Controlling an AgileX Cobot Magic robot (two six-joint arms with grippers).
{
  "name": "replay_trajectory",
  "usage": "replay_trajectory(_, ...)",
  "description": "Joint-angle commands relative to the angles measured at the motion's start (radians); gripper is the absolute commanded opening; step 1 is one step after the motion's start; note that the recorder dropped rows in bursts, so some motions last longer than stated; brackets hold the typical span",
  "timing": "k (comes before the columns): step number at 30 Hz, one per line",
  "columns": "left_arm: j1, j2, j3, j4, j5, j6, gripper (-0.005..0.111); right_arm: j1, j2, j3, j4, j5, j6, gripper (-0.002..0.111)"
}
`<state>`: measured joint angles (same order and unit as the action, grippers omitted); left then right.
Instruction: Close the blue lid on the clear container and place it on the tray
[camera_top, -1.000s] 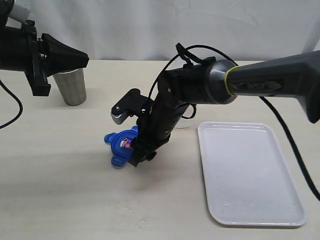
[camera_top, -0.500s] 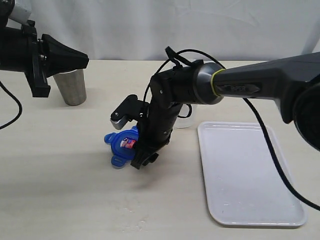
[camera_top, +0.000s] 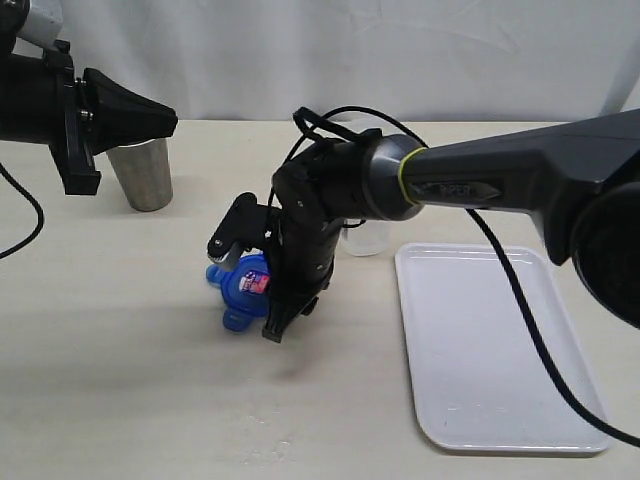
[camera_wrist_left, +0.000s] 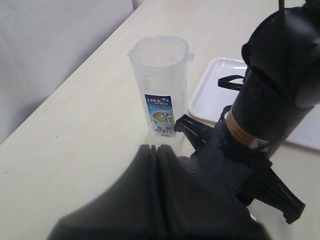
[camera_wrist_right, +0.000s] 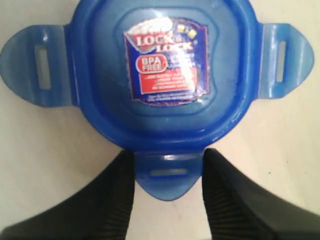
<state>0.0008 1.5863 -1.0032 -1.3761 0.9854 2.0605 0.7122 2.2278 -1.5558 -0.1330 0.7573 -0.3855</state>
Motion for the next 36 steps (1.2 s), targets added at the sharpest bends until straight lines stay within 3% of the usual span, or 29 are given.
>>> replay_trajectory(1, 0.004, -0.008, 0.003, -0.004, 0.006, 0.002, 0.000, 0.031, 0.023, 0.009, -0.014, 0.014, -0.024, 0.004)
replay_trajectory(25, 0.010, -0.010, 0.003, -0.004, 0.009, 0.002, 0.000, 0.034, -0.291, 0.009, -0.003, 0.061, -0.049, 0.004)
replay_trajectory(27, 0.030, -0.017, 0.003, -0.014, 0.036, 0.002, 0.000, 0.034, -0.310, 0.009, -0.031, 0.051, -0.035, 0.004)
replay_trajectory(32, 0.160, -0.033, 0.003, -0.055, 0.236, 0.002, 0.000, 0.032, -0.382, 0.009, -0.149, 0.008, 0.066, 0.004)
replay_trajectory(36, 0.230, -0.033, 0.003, -0.066, 0.236, 0.002, 0.000, 0.028, -0.431, 0.009, -0.213, -0.004, 0.153, 0.004)
